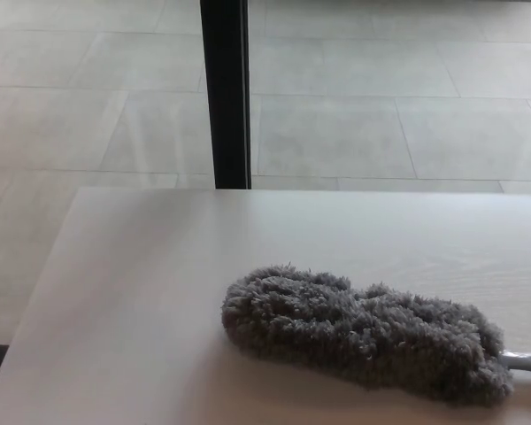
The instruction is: The robot uses its right hand to pick up the duster kept in the middle of the desk and use it to wipe the desk by swiping its surface twice
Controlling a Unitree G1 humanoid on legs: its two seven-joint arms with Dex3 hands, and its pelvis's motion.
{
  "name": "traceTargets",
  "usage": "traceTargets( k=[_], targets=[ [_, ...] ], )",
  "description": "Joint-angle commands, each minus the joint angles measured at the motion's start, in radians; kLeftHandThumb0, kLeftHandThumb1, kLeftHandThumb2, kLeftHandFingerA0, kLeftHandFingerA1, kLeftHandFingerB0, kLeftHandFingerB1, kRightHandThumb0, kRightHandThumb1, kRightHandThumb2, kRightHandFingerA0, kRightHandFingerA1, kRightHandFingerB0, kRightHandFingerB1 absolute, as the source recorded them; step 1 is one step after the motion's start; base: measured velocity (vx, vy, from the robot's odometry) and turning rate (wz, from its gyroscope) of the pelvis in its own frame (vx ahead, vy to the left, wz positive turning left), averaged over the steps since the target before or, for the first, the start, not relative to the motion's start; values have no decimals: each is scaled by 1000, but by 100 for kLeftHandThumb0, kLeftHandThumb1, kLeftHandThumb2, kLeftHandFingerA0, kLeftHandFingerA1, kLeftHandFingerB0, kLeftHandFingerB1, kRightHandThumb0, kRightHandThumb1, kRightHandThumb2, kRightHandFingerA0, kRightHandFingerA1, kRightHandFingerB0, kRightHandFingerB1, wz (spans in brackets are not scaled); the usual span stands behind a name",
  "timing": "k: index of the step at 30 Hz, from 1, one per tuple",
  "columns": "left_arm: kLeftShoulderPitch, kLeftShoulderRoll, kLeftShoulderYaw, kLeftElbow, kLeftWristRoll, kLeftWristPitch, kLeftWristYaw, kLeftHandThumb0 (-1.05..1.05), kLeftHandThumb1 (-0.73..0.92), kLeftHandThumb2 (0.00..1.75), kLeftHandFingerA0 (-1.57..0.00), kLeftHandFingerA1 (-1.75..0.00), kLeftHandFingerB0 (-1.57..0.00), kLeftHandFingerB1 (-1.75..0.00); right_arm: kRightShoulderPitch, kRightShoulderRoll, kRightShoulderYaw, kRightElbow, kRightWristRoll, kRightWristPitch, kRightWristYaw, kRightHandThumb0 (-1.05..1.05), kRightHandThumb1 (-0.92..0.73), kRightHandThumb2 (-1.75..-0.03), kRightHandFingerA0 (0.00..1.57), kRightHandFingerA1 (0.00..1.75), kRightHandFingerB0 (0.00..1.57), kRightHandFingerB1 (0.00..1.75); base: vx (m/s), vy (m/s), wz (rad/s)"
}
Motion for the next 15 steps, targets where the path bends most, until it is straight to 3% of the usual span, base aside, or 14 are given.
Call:
traceTargets(
  k=[1,2,3,5,6,7,8,9,10,12,13,14,15],
  targets=[
    [-33,52,105,67,-135,-26,-162,-96,92,76,-34,-56,-19,-38,-68,-69,-233,37,289,-119,150,-83,-61,-97,20,70,4,47,0,0,0],
    [-31,55,112,66,-136,-28,-166,-95,92,76,-34,-57,-19,-39,-84,-79,-263,-87,316,-103,119,-88,-64,-103,11,68,4,37,0,0,0],
    [-39,49,119,67,-140,-17,-152,-94,92,73,-33,-56,-23,-39,-86,-102,-265,-132,311,-122,147,-84,-70,-111,1,54,4,19,0,0,0],
    [-50,48,127,71,-140,-10,-147,-92,92,73,-33,-56,-24,-39,-87,-98,-275,-241,307,-66,108,-88,-73,-113,4,57,3,23,0,0,0],
    [-50,48,125,75,-135,-15,-164,-89,75,115,-29,-60,-15,-48,-108,-96,-276,-444,345,-1,102,-90,-76,-115,8,47,0,24,0,0,0],
    [-55,46,126,76,-134,-16,-164,-89,75,115,-29,-60,-15,-48,-118,-95,-278,-470,345,13,100,-90,-76,-115,8,47,0,24,0,0,0],
    [-54,44,128,77,-136,-20,-175,-100,78,92,-29,-58,-18,-43,-131,-112,-259,-567,322,38,78,-90,-92,-70,0,60,0,35,0,0,0],
    [-53,41,123,75,-130,-28,-172,-95,92,73,-32,-57,-21,-39,-170,-119,-253,-642,361,48,104,-90,-92,-69,1,61,0,39,0,0,0],
    [-59,42,133,78,-140,-19,-171,-95,92,71,-33,-56,-22,-39,-229,-131,-203,-801,365,88,82,-82,-72,-111,5,53,0,42,0,0,0],
    [-60,44,135,77,-142,-19,-169,-93,92,72,-33,-56,-23,-39,-275,-133,-171,-855,353,93,81,-82,-70,-106,9,54,2,42,0,0,0],
    [-62,44,139,72,-147,-14,-163,-93,92,72,-33,-57,-24,-39,-372,-146,-99,-920,332,86,94,-88,-73,-109,9,56,0,43,0,0,0],
    [-64,41,140,71,-148,-13,-157,-93,92,72,-34,-57,-25,-39,-425,-157,-52,-933,300,73,121,-90,-74,-112,9,44,0,32,0,0,0],
    [-63,40,140,71,-147,-14,-154,-93,92,72,-34,-57,-25,-39,-442,-159,-38,-934,285,70,131,-90,-74,-112,9,44,0,32,0,0,0]
  ],
)
